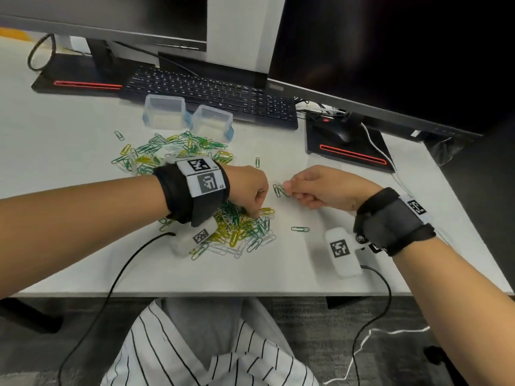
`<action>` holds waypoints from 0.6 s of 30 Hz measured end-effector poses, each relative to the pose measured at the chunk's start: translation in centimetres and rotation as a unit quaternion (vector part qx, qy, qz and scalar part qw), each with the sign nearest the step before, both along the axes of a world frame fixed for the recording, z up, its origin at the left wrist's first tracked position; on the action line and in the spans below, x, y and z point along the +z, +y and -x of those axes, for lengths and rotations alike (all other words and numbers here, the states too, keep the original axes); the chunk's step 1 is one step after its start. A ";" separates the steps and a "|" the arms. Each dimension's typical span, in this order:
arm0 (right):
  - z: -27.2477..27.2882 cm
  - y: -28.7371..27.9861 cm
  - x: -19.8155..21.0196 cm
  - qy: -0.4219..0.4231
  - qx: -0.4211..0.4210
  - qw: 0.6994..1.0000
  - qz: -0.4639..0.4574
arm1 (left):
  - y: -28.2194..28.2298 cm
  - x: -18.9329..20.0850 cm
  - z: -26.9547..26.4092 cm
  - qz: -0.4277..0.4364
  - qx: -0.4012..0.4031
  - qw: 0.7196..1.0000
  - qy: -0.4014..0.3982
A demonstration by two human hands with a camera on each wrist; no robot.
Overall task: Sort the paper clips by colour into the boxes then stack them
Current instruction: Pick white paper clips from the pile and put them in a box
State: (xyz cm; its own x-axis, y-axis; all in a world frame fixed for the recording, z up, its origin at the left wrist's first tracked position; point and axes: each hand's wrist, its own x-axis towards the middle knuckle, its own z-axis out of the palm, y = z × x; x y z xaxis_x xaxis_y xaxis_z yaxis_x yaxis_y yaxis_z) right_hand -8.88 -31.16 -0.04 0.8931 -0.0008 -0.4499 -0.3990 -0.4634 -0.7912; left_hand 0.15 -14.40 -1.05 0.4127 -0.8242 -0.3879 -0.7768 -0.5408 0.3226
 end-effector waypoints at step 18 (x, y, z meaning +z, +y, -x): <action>0.0 1.7 -1.5 -0.029 -0.084 0.984 -0.152 | 2.4 0.9 -1.5 0.231 0.294 0.749 0.547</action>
